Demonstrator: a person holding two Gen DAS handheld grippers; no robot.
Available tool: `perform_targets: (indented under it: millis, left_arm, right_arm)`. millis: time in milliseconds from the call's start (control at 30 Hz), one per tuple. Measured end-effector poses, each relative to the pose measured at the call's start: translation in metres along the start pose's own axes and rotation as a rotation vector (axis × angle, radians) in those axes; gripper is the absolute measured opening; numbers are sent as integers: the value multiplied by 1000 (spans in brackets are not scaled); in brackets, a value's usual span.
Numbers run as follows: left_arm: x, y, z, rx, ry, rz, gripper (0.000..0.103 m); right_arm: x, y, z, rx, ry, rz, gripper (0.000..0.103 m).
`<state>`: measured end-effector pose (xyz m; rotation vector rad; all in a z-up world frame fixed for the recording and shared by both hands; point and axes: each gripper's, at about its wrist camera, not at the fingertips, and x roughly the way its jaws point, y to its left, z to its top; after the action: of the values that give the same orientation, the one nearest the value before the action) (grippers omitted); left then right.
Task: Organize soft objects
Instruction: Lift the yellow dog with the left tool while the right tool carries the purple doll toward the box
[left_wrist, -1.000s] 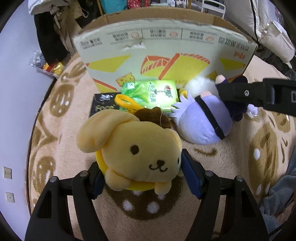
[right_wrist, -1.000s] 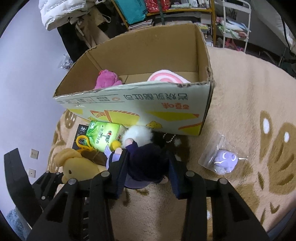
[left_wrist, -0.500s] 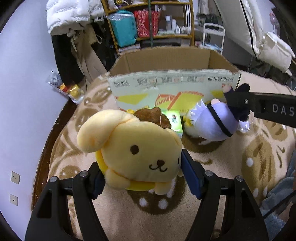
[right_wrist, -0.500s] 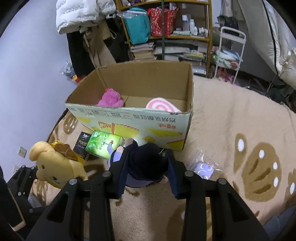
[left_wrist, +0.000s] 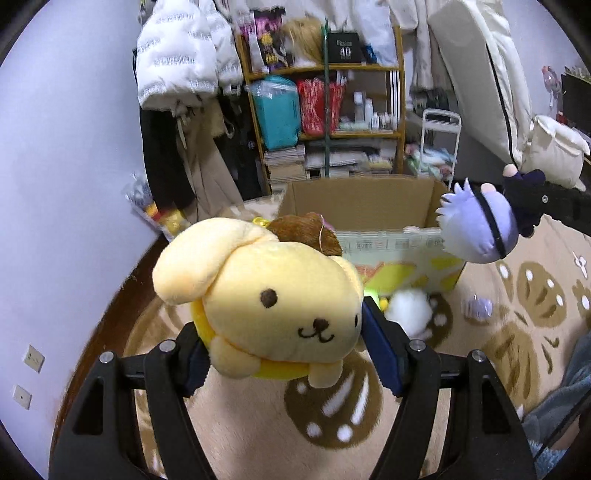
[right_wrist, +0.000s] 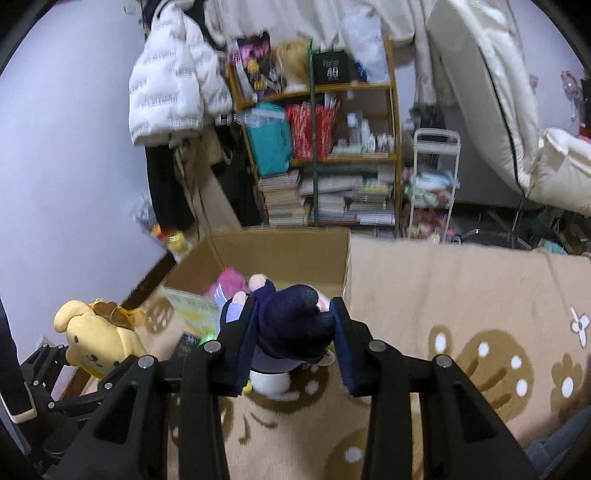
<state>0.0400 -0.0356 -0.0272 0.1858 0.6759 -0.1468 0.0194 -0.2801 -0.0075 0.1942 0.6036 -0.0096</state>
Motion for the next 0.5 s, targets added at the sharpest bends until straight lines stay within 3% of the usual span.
perform_targets:
  millis: [233,500]
  left_arm:
    - [-14,3,32,8,-106,-12,71]
    - [-11,-2,65,54,-186,2,72]
  right_arm:
    - [-11,-1,18,17,-91,11,40]
    - [-3,1,35,11,-130,20,40]
